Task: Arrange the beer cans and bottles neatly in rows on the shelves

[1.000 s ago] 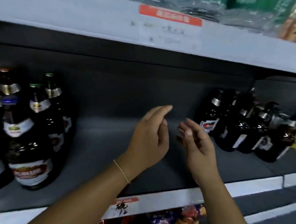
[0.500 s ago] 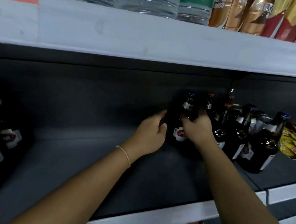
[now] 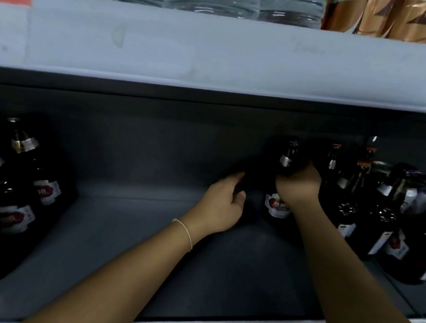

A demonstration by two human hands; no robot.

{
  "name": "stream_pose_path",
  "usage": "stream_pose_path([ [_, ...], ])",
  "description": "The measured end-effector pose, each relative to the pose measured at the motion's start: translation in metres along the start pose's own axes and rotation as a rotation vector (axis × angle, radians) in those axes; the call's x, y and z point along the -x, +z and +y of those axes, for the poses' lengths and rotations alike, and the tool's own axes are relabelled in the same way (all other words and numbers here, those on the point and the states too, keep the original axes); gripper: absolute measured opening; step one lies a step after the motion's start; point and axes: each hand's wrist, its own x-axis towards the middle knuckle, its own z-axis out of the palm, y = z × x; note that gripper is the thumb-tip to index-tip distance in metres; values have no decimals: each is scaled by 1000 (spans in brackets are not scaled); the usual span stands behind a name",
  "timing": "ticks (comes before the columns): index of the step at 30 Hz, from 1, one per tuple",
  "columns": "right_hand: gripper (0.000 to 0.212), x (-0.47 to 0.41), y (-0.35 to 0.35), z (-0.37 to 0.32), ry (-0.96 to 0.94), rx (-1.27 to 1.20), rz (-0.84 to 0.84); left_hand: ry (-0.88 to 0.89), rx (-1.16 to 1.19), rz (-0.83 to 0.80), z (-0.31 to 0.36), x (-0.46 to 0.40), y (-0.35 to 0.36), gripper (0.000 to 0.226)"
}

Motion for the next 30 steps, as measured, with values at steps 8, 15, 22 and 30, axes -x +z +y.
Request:
stream_pose_path([
  [8,24,35,-6,-22,-123,-213,97,-43,0,-6,-13,11,-5,54],
  [15,22,71,-5,-80,-51,-412,-6,-71,43,-34,-27,31,-35,56],
  [22,22,102,20,-141,-49,-530,-124,-215,242,15,-68,57,-74,71],
  [30,23,139,58,-206,-54,-584,-238,-291,236,197,-106,93,-122,77],
])
